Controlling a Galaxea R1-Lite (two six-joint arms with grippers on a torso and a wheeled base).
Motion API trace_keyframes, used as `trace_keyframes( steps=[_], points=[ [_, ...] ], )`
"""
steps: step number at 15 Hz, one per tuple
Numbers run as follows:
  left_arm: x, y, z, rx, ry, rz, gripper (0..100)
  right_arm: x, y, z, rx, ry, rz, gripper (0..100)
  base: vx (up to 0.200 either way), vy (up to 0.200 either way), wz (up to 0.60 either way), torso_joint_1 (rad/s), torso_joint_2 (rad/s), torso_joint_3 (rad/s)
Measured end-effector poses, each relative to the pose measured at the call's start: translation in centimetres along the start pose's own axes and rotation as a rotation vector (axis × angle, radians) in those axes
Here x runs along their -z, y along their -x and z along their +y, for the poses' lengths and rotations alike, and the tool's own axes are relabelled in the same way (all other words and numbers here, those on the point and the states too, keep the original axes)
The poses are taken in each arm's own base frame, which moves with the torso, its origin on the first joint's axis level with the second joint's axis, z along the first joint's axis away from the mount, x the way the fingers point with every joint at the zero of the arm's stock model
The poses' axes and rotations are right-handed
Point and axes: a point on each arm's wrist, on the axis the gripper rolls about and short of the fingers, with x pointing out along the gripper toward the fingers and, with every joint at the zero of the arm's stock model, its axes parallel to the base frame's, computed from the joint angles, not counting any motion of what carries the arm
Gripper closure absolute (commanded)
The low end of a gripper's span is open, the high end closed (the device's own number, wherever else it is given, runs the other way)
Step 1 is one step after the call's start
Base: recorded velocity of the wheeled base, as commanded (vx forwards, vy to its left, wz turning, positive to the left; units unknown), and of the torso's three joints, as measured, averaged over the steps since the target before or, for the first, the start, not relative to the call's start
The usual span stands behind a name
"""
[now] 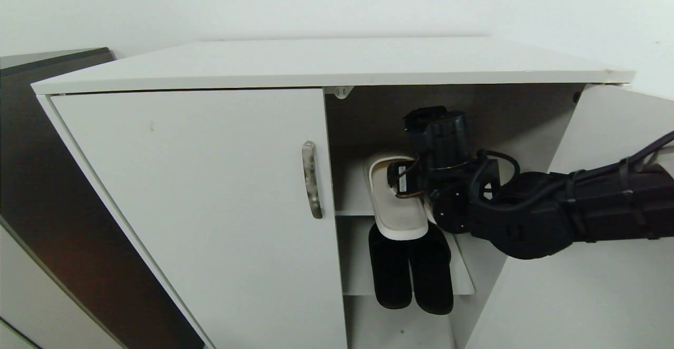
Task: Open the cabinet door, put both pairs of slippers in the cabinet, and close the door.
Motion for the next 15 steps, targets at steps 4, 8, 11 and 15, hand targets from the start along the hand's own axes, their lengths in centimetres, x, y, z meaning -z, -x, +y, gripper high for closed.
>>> trace_keyframes(
  steps=[4,8,11,15],
  points=[
    [0.0,0.0,0.0,0.000,0.000,0.000,100,1.1,4.2,-1.1,-0.062,-0.008,-0.020,0,0.000,0.000,0.00,0.000,0.00,0.000],
    [0.0,0.0,0.0,0.000,-0.001,0.000,100,3.0,8.3,-1.6,-0.155,-0.040,-0.067,100,0.000,0.000,0.00,0.000,0.00,0.000],
    [0.0,0.0,0.0,0.000,-0.001,0.000,100,3.5,9.0,-1.8,-0.167,-0.027,-0.058,100,0.000,0.000,0.00,0.000,0.00,0.000],
    [0.0,0.0,0.0,0.000,-0.001,0.000,100,3.9,9.1,-1.8,-0.169,-0.017,-0.050,100,0.000,0.000,0.00,0.000,0.00,0.000]
  ],
)
